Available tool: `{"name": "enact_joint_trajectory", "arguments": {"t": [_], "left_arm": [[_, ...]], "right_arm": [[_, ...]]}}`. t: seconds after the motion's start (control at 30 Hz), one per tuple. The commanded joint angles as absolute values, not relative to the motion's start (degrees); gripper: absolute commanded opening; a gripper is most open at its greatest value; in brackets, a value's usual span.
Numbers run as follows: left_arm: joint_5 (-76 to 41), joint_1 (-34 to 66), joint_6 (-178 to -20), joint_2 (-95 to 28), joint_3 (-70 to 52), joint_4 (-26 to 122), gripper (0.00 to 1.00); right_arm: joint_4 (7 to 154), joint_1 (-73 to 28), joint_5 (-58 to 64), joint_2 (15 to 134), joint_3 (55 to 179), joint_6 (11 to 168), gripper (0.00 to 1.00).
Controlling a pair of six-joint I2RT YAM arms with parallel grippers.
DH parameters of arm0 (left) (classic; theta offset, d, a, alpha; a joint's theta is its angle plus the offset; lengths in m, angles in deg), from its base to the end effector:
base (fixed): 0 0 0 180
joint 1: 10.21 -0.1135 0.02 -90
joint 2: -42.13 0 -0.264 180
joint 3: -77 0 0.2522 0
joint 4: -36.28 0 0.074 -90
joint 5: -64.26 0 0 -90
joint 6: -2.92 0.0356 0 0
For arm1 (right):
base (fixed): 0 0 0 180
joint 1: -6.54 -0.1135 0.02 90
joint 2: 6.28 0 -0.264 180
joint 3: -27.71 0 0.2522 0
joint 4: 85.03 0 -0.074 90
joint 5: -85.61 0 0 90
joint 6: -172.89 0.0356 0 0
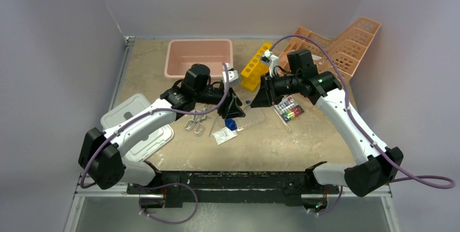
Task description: Organize the chemistry lab equipment
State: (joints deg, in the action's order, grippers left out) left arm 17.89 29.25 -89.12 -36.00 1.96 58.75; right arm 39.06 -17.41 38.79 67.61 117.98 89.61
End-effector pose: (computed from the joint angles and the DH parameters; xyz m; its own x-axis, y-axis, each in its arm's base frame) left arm 0.2218 -0.2144 0.3152 -0.3664 0.2682 -0.8910 0.9281 0.1729 -0.3296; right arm 0.2330 0.1302 0.3746 -0.6688 -0.2037 -0.7150 -0.7049 0.4793 0.5228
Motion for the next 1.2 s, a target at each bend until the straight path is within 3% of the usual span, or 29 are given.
{"name": "enact_joint_trajectory", "arguments": {"t": [0.0, 0.1, 0.3, 0.37, 0.43, 0.5, 0.6, 0.67, 0.8, 1.0, 1.17], "left_arm": [[21.4, 30.7, -85.2, -37.8, -0.7, 60.9, 0.53], [21.2, 30.7, -84.8, -37.9, -0.9, 61.4, 0.43], [23.5, 30.7, -83.8, -38.2, -2.1, 62.8, 0.03], [23.7, 30.7, -83.7, -38.3, -2.4, 63.1, 0.0], [23.2, 30.7, -83.0, -38.1, -2.7, 63.8, 0.0], [22.4, 30.6, -83.0, -37.9, -3.0, 64.5, 0.0], [22.3, 29.7, -85.2, -37.5, -3.2, 64.3, 0.0], [21.0, 28.6, -88.3, -36.4, -1.8, 61.7, 0.0], [14.7, 25.5, -97.3, -31.8, 2.1, 52.4, 0.0], [-3.4, 18.0, -107.1, -24.9, 7.7, 42.2, 0.0], [-24.4, 18.0, -113.7, -24.4, 4.9, 42.6, 0.0]], "right_arm": [[39.7, -17.5, 44.6, 67.8, 121.1, 87.8, 0.13], [39.5, -17.7, 44.6, 68.0, 120.9, 87.5, 0.13], [39.3, -18.2, 43.6, 68.0, 120.5, 87.2, 0.14], [39.3, -18.2, 43.4, 68.2, 120.8, 87.2, 0.19], [39.2, -18.2, 42.5, 68.3, 121.2, 87.3, 0.31], [38.5, -18.2, 42.4, 67.7, 121.7, 87.5, 0.53], [45.5, -17.9, 36.9, 65.0, 122.0, 94.1, 0.77], [49.9, -17.8, 33.8, 63.3, 122.6, 97.1, 0.86], [55.7, -17.7, 22.6, 63.0, 126.1, 103.8, 0.87], [71.5, -17.7, -14.5, 58.9, 119.2, 114.5, 0.8], [74.5, -17.8, -18.6, 62.2, 120.1, 117.6, 0.73]]}}
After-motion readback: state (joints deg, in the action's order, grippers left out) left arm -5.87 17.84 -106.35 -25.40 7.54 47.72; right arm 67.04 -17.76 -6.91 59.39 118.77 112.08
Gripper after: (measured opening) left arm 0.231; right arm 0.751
